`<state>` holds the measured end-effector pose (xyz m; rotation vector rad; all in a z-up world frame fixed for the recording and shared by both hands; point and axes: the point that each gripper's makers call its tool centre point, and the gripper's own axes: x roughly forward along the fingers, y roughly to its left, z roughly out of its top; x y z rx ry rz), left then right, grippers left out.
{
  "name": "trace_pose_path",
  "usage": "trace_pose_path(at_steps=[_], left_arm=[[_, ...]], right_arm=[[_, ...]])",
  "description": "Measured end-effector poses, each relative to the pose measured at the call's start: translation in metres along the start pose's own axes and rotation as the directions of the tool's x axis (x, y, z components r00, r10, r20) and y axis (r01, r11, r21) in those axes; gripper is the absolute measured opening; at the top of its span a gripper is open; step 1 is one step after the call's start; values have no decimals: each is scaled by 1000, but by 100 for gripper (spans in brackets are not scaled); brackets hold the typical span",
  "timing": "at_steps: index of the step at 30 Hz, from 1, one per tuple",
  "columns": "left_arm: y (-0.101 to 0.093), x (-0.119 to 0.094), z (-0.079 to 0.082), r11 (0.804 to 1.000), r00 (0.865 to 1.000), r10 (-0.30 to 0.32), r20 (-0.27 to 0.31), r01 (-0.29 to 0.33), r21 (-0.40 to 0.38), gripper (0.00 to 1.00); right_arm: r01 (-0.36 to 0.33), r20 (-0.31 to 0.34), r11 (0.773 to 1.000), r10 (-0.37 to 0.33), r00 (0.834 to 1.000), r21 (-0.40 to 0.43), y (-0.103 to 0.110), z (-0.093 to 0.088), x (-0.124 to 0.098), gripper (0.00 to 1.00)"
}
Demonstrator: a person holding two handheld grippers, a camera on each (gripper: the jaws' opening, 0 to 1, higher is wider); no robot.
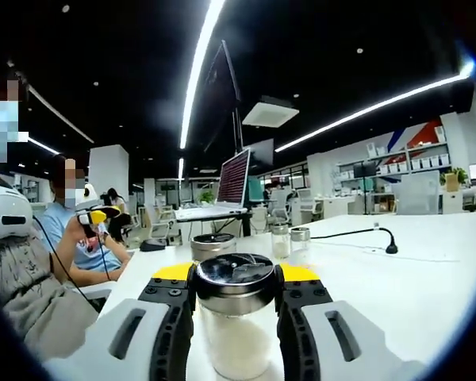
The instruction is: Rotate the seasoning bottle until the label or dispensing opening points toward the visible target arrow and the bottle remains upright within the marked orientation range
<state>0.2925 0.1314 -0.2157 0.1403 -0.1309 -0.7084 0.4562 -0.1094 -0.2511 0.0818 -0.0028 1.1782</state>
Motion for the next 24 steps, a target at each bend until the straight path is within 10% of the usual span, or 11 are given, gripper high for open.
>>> trace_pose_path(at_steps=[10,14,17,24], left_arm=[[0,9,-3,1000,1000,-14,-12,14,-1,24],[3,8,-4,1000,1000,-12,-17,12,-9,24],[4,7,-4,1000,1000,-6,-19,6,-5,24],[2,6,-6,1000,1000,-7,-18,7,-7,24]], right_arm=[[-53,-53,995,49,997,-82,5,-3,1,40],[40,183,999,-37,982,-8,-3,39,-12,66],[66,285,996,-79,955,56,4,57,-23,66],[292,195,955,-295,935,45,-12,38,-33,55]])
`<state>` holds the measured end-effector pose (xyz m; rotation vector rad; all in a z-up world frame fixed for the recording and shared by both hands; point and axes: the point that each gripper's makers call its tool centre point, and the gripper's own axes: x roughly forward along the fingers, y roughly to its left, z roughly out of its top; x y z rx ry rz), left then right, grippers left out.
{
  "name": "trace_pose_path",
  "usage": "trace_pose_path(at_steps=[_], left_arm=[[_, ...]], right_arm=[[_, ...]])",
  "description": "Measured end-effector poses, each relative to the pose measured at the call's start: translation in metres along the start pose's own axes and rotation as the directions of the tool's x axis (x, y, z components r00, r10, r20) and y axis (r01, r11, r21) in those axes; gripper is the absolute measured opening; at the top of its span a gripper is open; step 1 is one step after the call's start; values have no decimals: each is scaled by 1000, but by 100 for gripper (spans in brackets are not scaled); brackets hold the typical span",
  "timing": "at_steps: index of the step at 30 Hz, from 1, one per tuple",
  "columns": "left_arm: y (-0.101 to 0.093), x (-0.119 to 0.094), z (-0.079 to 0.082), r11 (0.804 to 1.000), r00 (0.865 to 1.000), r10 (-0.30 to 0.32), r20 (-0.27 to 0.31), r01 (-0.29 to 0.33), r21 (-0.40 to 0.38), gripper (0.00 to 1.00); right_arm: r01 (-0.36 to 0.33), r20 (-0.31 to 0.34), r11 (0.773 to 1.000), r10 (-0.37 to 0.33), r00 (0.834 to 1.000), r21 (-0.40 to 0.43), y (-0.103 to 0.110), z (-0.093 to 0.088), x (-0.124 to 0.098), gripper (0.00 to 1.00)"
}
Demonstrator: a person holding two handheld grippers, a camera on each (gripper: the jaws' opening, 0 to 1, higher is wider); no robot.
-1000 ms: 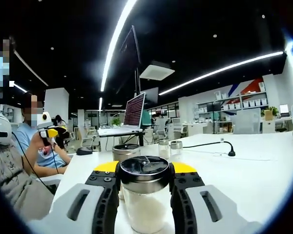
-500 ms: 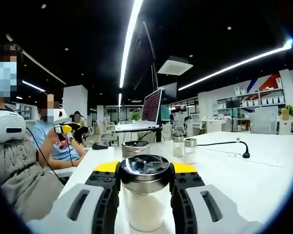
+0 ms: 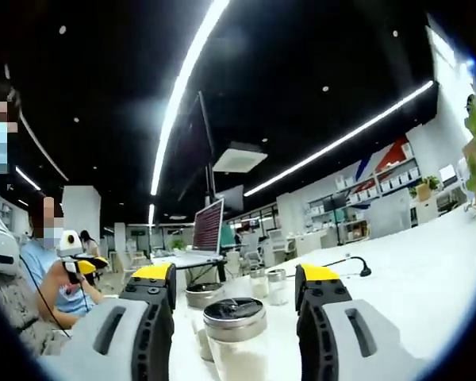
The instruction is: Rotate the seasoning bottle until the label or dispensing opening points toward the visible target arrow and the bottle remains upright within the marked orientation range
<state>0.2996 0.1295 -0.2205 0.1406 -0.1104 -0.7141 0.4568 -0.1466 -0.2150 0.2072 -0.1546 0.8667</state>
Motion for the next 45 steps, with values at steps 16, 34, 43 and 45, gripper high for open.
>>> trace_pose_path(at_steps=[16,34,43,45], left_arm=[[-4,5,-3,1000,1000,-13,-9,13,0,24],[-3,9,-8,1000,1000,-22,-17,22,-19,24],[-5,9,-8,999,999,-29,-18,29,-15,24],[-4,8,-8,999,999,-27,-17,26,-18,24]], right_arm=[[136,-98,989,-142,985,-66,-6,-29,7,46],[76,-144,991,-92,985,-109,4,-33,13,37],[7,-159,995,-23,987,-101,8,-34,14,36],[-21,-161,996,6,987,-89,8,-34,15,36]])
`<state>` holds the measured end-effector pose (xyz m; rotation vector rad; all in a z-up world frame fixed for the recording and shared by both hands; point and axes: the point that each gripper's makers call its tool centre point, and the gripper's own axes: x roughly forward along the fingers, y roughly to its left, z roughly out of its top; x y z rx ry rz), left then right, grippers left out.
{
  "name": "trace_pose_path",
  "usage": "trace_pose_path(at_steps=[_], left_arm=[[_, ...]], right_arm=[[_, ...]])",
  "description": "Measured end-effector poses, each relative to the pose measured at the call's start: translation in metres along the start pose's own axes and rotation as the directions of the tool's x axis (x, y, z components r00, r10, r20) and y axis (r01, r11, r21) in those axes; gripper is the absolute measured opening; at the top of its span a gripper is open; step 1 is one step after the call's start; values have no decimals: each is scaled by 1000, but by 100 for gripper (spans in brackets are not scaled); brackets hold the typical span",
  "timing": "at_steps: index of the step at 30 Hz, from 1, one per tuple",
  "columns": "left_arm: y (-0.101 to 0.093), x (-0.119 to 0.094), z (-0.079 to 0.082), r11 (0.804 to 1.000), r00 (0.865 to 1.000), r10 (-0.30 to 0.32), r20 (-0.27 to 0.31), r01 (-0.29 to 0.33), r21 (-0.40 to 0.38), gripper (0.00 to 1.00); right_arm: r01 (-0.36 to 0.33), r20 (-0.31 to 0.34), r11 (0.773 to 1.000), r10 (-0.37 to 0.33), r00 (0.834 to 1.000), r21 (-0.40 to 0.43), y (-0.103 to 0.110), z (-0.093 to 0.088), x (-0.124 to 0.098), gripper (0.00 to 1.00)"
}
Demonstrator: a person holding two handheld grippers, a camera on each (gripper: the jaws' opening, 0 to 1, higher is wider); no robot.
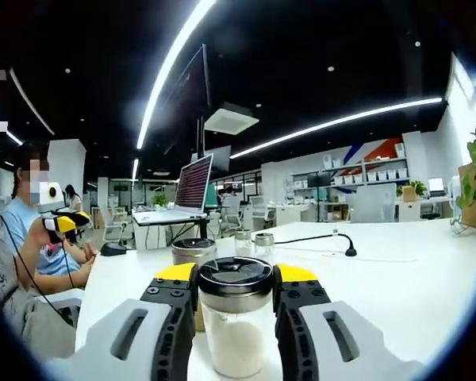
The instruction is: Rotate the seasoning bottle until the label or dispensing opening points toward the visible target arrow and the bottle remains upright within the marked orientation range
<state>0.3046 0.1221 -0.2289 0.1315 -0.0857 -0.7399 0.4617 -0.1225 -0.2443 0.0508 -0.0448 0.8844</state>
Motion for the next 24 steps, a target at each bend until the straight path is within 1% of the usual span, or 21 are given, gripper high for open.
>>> trace_pose_path(at_steps=[2,5,9,14,17,21,24], left_arm=[[1,0,-1,1000,1000,1,-2,-1,-1,24],[0,0,-1,1000,1000,1,-3,-1,-3,24],[-2,1,-1,1000,1000,-8,-8,8,4,24],[-4,3,-2,1000,1000,-10,-9,10,3,24],[-5,3,-3,1000,1000,-12,-12,12,2,24],[-7,5,-4,1000,1000,-22,-21,22,4,24],[-8,6,-4,1000,999,-28,-20,28,2,24]], right_arm=[[-24,1,1000,24,1000,3,0,-1,1,36],[-72,0,997,72,997,34,-1,-1,2,36],[-104,3,993,104,995,50,1,-3,1,36],[-129,10,991,128,992,41,0,-2,1,36],[-149,2,988,149,989,41,0,-1,2,36],[-190,-31,981,191,981,32,3,-2,3,36],[-241,-27,970,242,970,37,4,-3,4,36]])
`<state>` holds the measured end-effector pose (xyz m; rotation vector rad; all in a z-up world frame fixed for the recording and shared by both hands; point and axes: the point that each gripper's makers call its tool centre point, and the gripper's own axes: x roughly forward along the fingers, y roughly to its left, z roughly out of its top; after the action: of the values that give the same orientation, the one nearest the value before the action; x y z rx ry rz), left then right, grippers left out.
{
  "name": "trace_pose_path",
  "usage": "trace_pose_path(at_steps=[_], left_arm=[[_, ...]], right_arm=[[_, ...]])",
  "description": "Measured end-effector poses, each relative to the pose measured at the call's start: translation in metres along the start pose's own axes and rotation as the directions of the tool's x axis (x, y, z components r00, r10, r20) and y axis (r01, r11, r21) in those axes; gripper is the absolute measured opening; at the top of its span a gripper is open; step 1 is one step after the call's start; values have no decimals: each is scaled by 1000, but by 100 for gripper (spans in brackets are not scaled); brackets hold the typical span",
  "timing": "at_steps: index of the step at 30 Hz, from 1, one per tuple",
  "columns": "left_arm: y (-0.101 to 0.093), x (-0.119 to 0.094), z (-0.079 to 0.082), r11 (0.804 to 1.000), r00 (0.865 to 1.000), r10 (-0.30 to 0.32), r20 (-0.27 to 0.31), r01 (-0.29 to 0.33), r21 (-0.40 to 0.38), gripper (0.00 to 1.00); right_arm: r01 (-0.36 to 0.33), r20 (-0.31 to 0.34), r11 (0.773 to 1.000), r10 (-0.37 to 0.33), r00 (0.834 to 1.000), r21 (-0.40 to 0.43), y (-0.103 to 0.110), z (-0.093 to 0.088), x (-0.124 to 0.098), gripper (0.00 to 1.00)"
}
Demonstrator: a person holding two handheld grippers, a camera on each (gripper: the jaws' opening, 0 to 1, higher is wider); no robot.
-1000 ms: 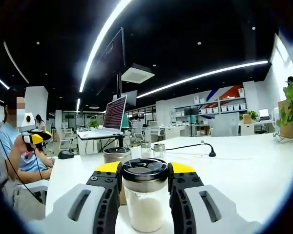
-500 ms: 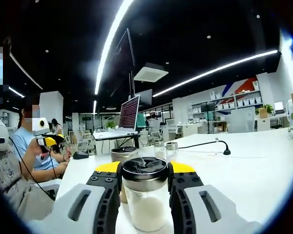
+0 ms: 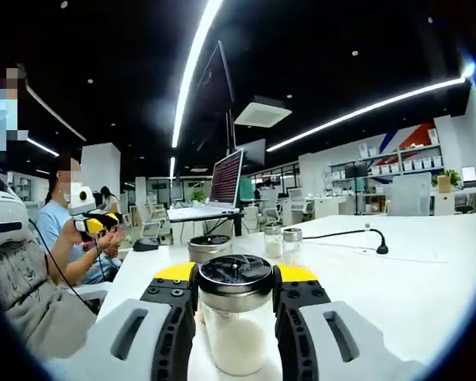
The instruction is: Rotate the seasoning bottle until the label or dispensing opening points toward the visible target arrow and the bottle remains upright within the marked orientation range
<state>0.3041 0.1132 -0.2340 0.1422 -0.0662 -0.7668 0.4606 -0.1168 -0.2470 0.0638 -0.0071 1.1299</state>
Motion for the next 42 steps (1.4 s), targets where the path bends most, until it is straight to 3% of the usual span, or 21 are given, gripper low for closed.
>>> trace_pose_path(at_steps=[6,13,15,16,18,25,28,32,37,42], left_arm=[[0,0,-2,1000,1000,-3,-7,3,-1,24],[2,-2,-1,1000,1000,1,-4,-1,-1,24],[2,-1,-2,1000,1000,2,-5,-2,-3,24],[2,-1,-2,1000,1000,3,-6,-3,-3,24],[2,0,-2,1000,1000,1,-5,-1,-3,24],[0,2,-2,1000,1000,-4,-6,4,-1,24],[0,2,-1,1000,1000,-2,-3,2,-1,24],[2,2,0,1000,1000,3,4,-3,-3,24],[3,0,1,1000,1000,12,8,-12,-5,24],[4,-1,1,1000,1000,15,9,-15,-4,24]], right_arm=[[-59,22,998,59,998,19,3,-1,1,36],[-62,44,998,63,997,-13,11,1,-1,38],[-28,116,1000,27,993,1,10,13,-3,48],[-16,136,999,9,991,46,6,17,-5,54],[18,142,998,-27,990,65,4,17,-8,59],[97,158,994,-103,982,48,21,23,-5,59],[200,140,980,-196,971,-16,20,27,-2,59],[321,74,944,-316,946,-70,13,17,0,57],[347,40,937,-345,938,-42,3,5,1,57],[357,30,934,-356,934,-29,-4,-1,-1,50]])
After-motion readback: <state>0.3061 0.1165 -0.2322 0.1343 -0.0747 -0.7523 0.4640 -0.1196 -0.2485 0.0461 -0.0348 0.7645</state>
